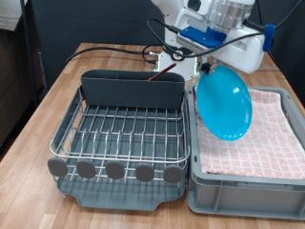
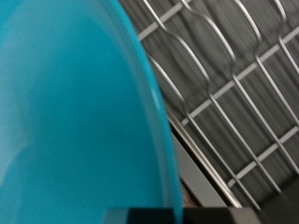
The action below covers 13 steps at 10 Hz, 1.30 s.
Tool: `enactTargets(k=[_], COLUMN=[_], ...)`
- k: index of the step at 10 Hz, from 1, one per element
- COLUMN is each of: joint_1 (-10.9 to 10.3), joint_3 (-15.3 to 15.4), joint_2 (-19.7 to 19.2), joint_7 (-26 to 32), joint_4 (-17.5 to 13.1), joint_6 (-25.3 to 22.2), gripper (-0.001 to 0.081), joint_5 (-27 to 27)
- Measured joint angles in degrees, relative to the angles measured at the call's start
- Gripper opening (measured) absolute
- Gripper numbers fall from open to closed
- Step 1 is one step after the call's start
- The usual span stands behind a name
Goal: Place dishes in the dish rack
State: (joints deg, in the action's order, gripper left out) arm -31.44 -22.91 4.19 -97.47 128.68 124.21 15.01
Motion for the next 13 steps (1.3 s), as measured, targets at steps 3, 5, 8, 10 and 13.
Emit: enactTargets(k=[3,5,8,10,13], joint_1=[0.08,0.32,1.46,2.88,3.9], joint_3=[-0.32,-0.38,-1.53,-4.23,-6.67], joint_2=[0.2,0.67,2.75,4.23,6.26], joint_7=[-0.21,-1.33,7.66,19.84,29.27], joint_4=[0.34,-1.89,-2.83,-2.13,-0.32], joint_6=[-2.0,-13.65,-20.83,-14.52,-7.68], gripper=[0.0019,0.0019,0.0019,0.0019,0.0019], joint_5=[0.79,7.06,21.37,28.88,32.4])
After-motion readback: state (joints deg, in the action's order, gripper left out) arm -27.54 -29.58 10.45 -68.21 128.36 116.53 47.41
